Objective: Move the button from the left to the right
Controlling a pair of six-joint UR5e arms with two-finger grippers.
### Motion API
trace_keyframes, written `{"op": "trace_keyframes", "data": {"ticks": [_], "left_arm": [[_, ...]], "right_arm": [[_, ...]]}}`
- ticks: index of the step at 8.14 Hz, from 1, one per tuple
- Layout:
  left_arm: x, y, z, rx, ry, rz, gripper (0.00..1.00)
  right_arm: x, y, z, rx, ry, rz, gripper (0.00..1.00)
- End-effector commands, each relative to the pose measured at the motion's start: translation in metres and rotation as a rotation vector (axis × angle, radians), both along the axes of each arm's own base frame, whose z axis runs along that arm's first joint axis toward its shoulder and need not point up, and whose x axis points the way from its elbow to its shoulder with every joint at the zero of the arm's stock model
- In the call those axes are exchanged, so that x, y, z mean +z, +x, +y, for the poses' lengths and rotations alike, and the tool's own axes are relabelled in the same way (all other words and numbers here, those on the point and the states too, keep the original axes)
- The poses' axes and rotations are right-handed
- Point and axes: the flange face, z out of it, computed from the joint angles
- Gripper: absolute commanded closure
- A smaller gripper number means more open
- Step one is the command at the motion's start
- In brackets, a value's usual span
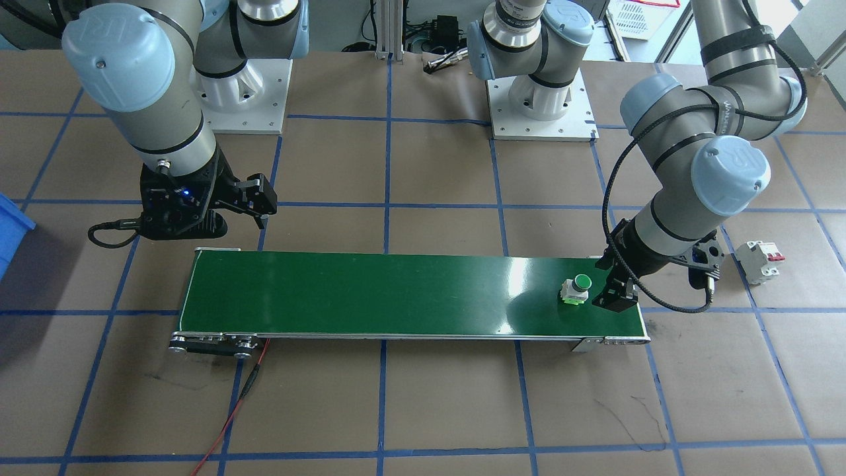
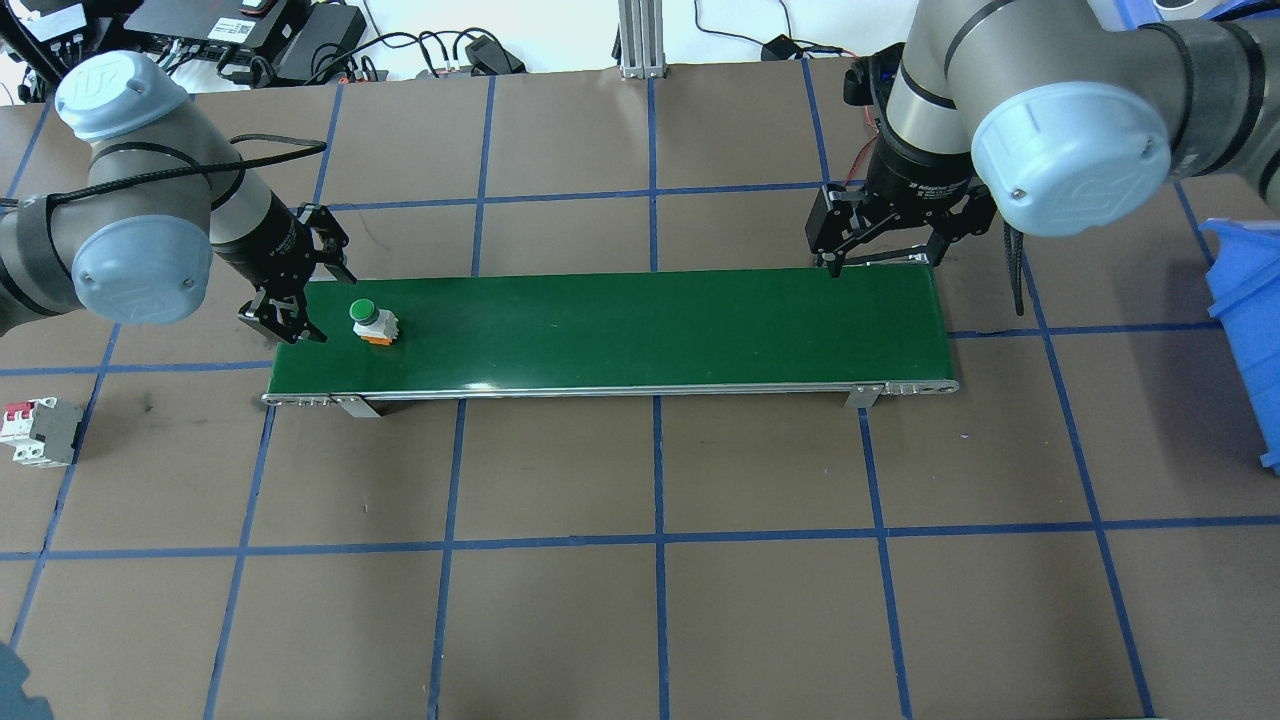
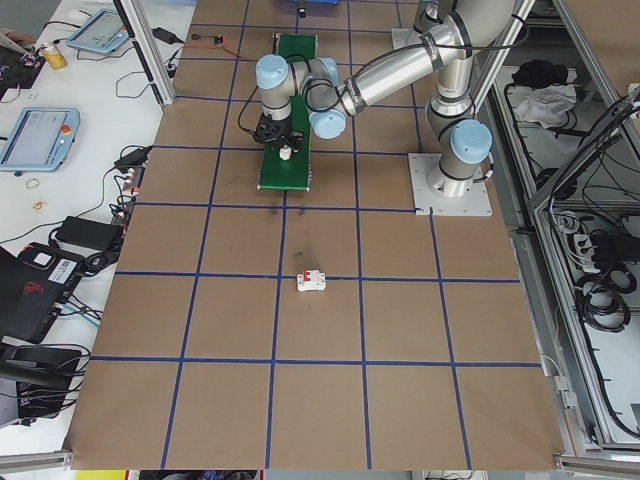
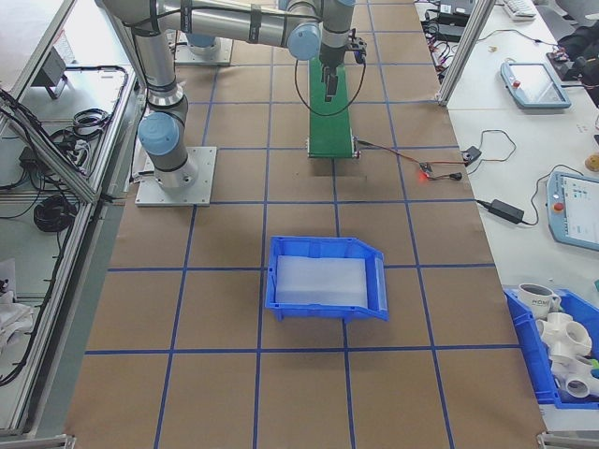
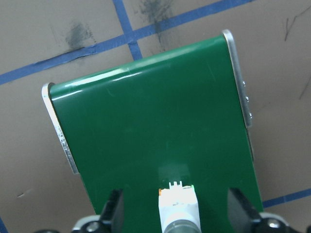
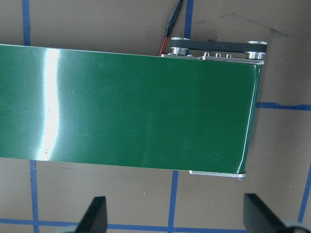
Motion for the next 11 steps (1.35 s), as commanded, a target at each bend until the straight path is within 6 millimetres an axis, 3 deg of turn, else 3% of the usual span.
{"op": "trace_keyframes", "data": {"ticks": [1, 3, 5, 7, 10, 11], "left_arm": [[0.000, 0.000, 0.000, -0.002, 0.001, -0.001, 0.00], [0.001, 0.000, 0.000, -0.008, -0.004, 0.000, 0.00], [0.007, 0.000, 0.001, -0.247, -0.012, 0.000, 0.00], [0.021, -0.007, 0.015, -0.356, 0.073, -0.041, 0.00], [0.107, -0.030, 0.021, -0.698, 0.072, -0.012, 0.00], [0.149, -0.051, 0.017, -0.826, 0.050, -0.022, 0.00]], "right_arm": [[-0.001, 0.003, 0.000, -0.002, -0.003, -0.026, 0.00], [-0.005, 0.012, -0.003, -0.010, 0.001, -0.093, 0.00], [-0.022, 0.016, -0.005, -0.012, -0.004, -0.190, 0.01], [-0.038, 0.007, -0.004, -0.002, -0.026, -0.200, 0.02], [-0.063, -0.008, 0.008, -0.031, -0.015, -0.199, 0.09], [-0.063, -0.008, 0.008, -0.038, -0.022, -0.199, 0.07]]}}
